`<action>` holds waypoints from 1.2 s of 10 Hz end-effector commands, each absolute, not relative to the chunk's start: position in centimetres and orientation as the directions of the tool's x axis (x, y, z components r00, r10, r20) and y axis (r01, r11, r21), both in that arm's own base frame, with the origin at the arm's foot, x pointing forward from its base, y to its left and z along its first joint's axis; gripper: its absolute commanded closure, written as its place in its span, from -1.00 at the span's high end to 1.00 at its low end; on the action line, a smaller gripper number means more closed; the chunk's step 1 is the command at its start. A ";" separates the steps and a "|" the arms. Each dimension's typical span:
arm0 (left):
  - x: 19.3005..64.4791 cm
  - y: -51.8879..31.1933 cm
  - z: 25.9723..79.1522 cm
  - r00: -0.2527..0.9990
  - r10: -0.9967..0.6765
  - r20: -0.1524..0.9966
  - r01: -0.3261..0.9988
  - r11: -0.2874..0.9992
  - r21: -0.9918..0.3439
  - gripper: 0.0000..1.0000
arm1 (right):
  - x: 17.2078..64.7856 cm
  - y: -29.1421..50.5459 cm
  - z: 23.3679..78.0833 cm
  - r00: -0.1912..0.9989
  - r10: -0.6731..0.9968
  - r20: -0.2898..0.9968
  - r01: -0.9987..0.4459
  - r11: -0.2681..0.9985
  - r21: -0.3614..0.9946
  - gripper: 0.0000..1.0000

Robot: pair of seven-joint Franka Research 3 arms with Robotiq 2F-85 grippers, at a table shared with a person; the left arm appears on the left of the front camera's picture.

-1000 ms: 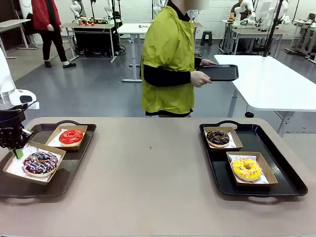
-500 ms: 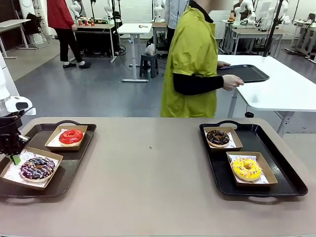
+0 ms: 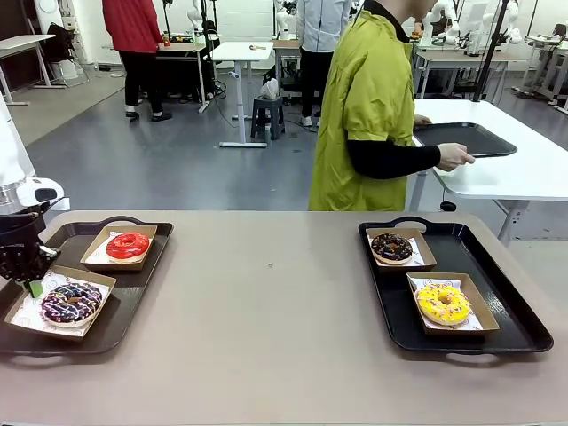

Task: Individually package the donuts and arrange them on the tray.
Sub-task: Place the picked Paper togo box on the Handle tray.

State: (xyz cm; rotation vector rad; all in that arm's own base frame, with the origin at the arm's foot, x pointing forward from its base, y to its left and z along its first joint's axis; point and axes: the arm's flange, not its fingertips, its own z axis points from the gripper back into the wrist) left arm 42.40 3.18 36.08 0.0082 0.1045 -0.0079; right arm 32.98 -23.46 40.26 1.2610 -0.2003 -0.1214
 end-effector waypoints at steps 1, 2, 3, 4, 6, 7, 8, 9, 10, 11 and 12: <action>42.6 3.6 36.7 0.996 -0.026 -0.089 0.024 0.999 -0.023 1.00 | 32.9 -23.4 40.5 0.976 -0.203 0.079 -0.017 0.290 0.957 1.00; 42.5 3.6 36.8 0.996 -0.027 -0.091 0.024 0.999 -0.028 0.22 | 32.9 -23.4 40.5 0.976 -0.203 0.079 -0.017 0.290 0.957 1.00; 42.5 3.7 36.9 0.995 -0.030 -0.092 0.027 0.999 -0.032 0.43 | 32.9 -23.4 40.5 0.976 -0.203 0.079 -0.017 0.290 0.957 1.00; 42.5 3.7 37.0 0.995 -0.035 -0.097 0.032 0.999 -0.040 1.00 | 32.9 -23.4 40.5 0.976 -0.203 0.079 -0.017 0.290 0.957 1.00; 42.5 3.9 37.3 0.994 -0.040 -0.100 0.033 0.997 -0.063 1.00 | 32.9 -23.4 40.5 0.976 -0.203 0.079 -0.017 0.290 0.957 1.00; 42.5 4.1 37.5 0.994 -0.043 -0.100 0.036 0.996 -0.079 0.41 | 32.9 -23.4 40.5 0.976 -0.203 0.079 -0.017 0.290 0.957 1.00; 42.4 4.2 37.5 0.994 -0.040 -0.097 0.032 0.996 -0.085 0.59 | 32.9 -23.4 40.5 0.976 -0.203 0.079 -0.017 0.290 0.957 1.00; 42.5 4.2 37.7 0.995 -0.041 -0.095 0.032 0.995 -0.092 0.81 | 32.9 -23.4 40.5 0.976 -0.203 0.079 -0.017 0.290 0.957 1.00; 42.6 4.9 38.6 0.996 -0.069 -0.061 0.059 0.986 -0.153 0.81 | 32.9 -23.4 40.5 0.976 -0.203 0.079 -0.017 0.290 0.957 1.00; 43.0 6.9 40.2 0.995 -0.095 -0.013 0.087 0.954 -0.286 0.81 | 32.9 -23.4 40.5 0.976 -0.203 0.079 -0.017 0.290 0.957 1.00; 43.8 10.1 42.0 0.992 -0.121 0.022 0.117 0.874 -0.471 0.81 | 32.9 -23.4 40.5 0.976 -0.203 0.079 -0.017 0.290 0.957 1.00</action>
